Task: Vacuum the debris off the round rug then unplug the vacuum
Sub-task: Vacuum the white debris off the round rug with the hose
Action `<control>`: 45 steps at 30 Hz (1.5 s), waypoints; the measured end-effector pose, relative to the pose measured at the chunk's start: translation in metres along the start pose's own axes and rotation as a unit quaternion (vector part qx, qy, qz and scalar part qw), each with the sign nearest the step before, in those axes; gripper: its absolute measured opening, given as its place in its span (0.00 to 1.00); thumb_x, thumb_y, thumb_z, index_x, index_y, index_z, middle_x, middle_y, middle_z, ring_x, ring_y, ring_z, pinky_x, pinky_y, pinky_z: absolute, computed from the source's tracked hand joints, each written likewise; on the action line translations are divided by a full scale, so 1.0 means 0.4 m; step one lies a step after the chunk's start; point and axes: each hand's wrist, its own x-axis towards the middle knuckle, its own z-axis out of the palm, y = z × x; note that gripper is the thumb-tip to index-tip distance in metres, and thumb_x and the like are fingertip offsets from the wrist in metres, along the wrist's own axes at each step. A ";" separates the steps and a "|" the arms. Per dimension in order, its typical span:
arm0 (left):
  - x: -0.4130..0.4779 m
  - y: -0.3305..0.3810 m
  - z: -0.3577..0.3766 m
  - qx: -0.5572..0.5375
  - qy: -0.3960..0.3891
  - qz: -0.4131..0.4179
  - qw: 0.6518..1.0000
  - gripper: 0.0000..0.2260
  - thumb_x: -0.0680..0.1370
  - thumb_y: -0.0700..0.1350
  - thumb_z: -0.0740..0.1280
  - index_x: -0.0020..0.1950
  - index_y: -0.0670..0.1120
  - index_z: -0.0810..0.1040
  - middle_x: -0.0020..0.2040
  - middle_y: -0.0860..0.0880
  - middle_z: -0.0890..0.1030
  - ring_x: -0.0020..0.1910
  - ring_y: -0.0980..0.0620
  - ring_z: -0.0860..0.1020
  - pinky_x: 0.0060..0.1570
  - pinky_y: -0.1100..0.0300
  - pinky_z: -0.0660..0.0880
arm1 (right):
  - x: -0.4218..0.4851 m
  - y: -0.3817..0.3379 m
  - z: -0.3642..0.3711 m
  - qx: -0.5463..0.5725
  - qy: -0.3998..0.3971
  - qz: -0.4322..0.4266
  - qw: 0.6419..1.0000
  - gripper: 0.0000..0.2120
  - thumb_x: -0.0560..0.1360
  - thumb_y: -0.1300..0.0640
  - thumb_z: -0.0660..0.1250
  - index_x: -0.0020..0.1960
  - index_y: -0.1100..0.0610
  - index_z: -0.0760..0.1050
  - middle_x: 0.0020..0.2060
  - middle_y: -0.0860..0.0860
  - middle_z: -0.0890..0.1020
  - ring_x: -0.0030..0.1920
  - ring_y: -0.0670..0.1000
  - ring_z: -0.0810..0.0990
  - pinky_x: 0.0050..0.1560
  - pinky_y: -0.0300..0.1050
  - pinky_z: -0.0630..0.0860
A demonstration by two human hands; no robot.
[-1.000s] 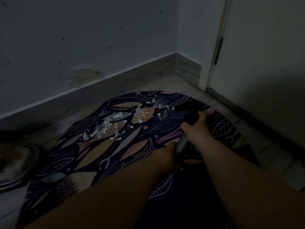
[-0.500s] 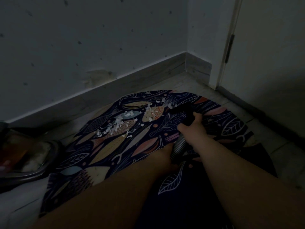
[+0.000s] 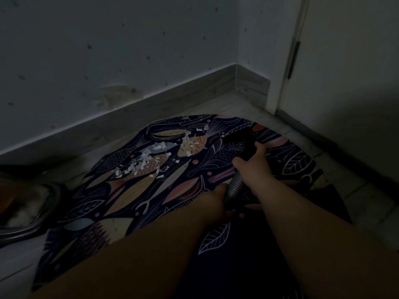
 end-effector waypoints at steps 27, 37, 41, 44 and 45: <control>0.030 -0.036 -0.023 -0.024 0.007 -0.019 0.999 0.32 0.76 0.48 0.67 0.76 0.50 0.55 0.66 0.44 0.74 0.62 0.46 0.74 0.58 0.61 0.70 | 0.047 -0.006 0.045 0.014 0.009 -0.017 1.000 0.37 0.77 0.55 0.66 0.77 0.45 0.47 0.63 0.57 0.73 0.53 0.57 0.75 0.55 0.55 0.77; 0.005 0.027 -0.001 -0.014 -0.021 0.004 1.000 0.33 0.75 0.47 0.69 0.75 0.47 0.56 0.66 0.42 0.73 0.63 0.44 0.73 0.60 0.56 0.71 | 0.002 0.001 -0.031 0.007 0.033 0.003 0.999 0.39 0.77 0.55 0.66 0.79 0.47 0.44 0.70 0.58 0.69 0.59 0.60 0.74 0.50 0.48 0.70; -0.026 0.023 -0.008 -0.005 -0.016 0.008 1.000 0.31 0.76 0.47 0.68 0.74 0.46 0.57 0.65 0.42 0.74 0.62 0.44 0.74 0.54 0.60 0.70 | -0.016 0.005 -0.025 0.013 0.009 0.007 1.000 0.41 0.77 0.54 0.66 0.79 0.45 0.42 0.71 0.57 0.68 0.59 0.58 0.73 0.52 0.49 0.71; -0.056 0.005 -0.016 -0.014 -0.003 0.002 1.000 0.31 0.76 0.47 0.68 0.75 0.47 0.57 0.64 0.43 0.75 0.61 0.45 0.75 0.55 0.61 0.70 | -0.032 -0.004 0.000 0.002 -0.003 0.007 1.000 0.42 0.77 0.54 0.67 0.79 0.46 0.42 0.70 0.57 0.69 0.56 0.57 0.72 0.53 0.50 0.72; -0.065 -0.004 -0.017 -0.015 0.000 -0.004 1.000 0.30 0.76 0.47 0.67 0.75 0.47 0.57 0.65 0.43 0.75 0.61 0.46 0.74 0.55 0.61 0.70 | -0.038 -0.008 0.011 -0.004 -0.008 0.004 1.000 0.42 0.77 0.54 0.67 0.79 0.47 0.42 0.69 0.57 0.69 0.55 0.56 0.72 0.53 0.50 0.72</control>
